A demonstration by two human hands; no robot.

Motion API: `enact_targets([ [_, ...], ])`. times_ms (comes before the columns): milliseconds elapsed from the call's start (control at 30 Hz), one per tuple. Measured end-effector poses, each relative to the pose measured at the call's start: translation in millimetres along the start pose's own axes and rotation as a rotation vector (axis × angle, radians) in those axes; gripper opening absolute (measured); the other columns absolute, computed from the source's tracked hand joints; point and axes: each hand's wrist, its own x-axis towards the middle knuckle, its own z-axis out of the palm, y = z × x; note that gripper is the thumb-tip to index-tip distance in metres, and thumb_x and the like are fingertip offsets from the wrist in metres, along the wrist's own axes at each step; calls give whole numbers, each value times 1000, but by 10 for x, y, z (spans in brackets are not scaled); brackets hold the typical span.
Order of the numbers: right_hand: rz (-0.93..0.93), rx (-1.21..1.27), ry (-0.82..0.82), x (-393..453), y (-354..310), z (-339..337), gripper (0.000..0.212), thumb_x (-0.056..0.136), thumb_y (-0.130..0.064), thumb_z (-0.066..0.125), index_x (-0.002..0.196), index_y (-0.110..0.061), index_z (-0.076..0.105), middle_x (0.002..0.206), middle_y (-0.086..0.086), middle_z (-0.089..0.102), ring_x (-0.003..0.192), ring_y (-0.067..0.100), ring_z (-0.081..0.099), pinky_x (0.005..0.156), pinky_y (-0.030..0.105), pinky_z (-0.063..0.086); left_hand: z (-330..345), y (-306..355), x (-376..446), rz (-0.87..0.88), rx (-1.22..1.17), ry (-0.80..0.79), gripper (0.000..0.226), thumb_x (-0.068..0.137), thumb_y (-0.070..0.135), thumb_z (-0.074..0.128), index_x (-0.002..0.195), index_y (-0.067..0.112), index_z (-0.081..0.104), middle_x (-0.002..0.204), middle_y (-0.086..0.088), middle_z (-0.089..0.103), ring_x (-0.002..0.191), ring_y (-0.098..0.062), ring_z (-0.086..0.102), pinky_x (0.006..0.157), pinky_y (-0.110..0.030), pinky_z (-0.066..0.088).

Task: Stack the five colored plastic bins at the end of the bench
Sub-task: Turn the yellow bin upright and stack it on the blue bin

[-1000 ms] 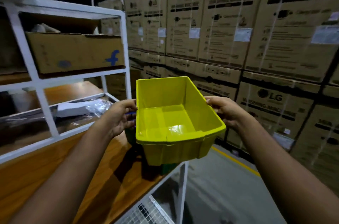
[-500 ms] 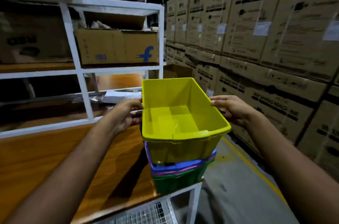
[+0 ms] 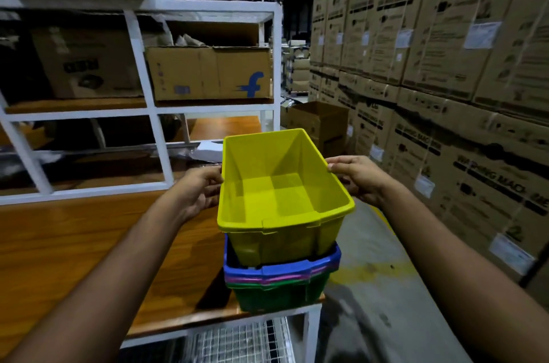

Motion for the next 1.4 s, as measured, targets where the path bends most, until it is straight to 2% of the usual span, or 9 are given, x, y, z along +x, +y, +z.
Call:
enact_targets([
  [100, 21, -30, -22, 19, 173, 22, 26, 94, -6, 59, 119, -3, 64, 110, 21, 70, 82, 23, 69, 52, 26, 57, -59, -182, 30, -21, 39, 40, 39, 83, -5, 41, 99, 16, 70, 92, -4, 64, 64, -12, 60, 54, -23, 54],
  [167, 25, -42, -17, 29, 347, 44, 25, 95, -6, 58, 118, -3, 65, 109, 21, 71, 88, 27, 68, 63, 32, 59, -117, -328, 56, -39, 61, 46, 41, 81, -6, 44, 99, 15, 73, 95, -7, 57, 65, -12, 51, 55, -22, 53],
  [267, 24, -35, -10, -2, 623, 98, 24, 96, -4, 54, 118, -2, 65, 105, 21, 70, 88, 30, 67, 71, 34, 59, -173, -525, 65, -43, 85, 66, 45, 84, -11, 46, 119, 9, 66, 88, -10, 57, 65, -14, 42, 53, -21, 53],
  [400, 2, -39, 32, -27, 858, 104, 24, 96, -4, 56, 117, 0, 66, 103, 22, 70, 83, 30, 66, 67, 33, 58, -176, -709, 23, -36, 83, 106, 41, 89, -13, 49, 124, 8, 57, 71, -6, 67, 50, -10, 59, 49, -22, 54],
  [567, -76, -121, 138, -26, 994, 101, 16, 93, -8, 63, 106, -1, 69, 94, 19, 71, 80, 28, 65, 61, 31, 55, -220, -867, 8, 61, 224, 154, 36, 92, -2, 56, 127, 7, 59, 101, -13, 69, 78, -17, 64, 65, -27, 53],
  [667, -104, -178, 173, -43, 1055, 125, 16, 93, -12, 63, 105, -4, 70, 93, 15, 73, 81, 28, 70, 65, 37, 58, -262, -957, -43, 90, 245, 143, 33, 93, 5, 58, 125, 12, 61, 99, -8, 70, 84, -22, 65, 72, -34, 53],
  [900, -531, -898, 345, -118, 868, 413, 23, 80, -24, 75, 102, -21, 72, 85, -4, 64, 81, 17, 61, 66, 34, 48, -526, -1029, -386, 191, 453, 272, 33, 95, 14, 59, 127, 20, 60, 99, -8, 64, 87, -20, 62, 64, -31, 51],
  [1133, -713, -1105, 83, -249, 777, 1728, 28, 88, -42, 57, 103, -22, 70, 93, 1, 67, 92, 25, 57, 75, 36, 48, -1592, -1103, -1123, 267, 797, 441, 39, 95, 24, 59, 133, 20, 56, 117, 1, 65, 108, -16, 61, 86, -36, 52],
  [1400, -796, -1392, -107, -515, 1047, 3911, 60, 95, -57, 37, 145, -23, 39, 149, 5, 42, 136, 25, 36, 106, 42, 41, -3292, -1114, -1902, 210, 1144, 559, 55, 99, 39, 46, 150, 22, 32, 152, -1, 38, 140, -22, 31, 109, -38, 33],
])
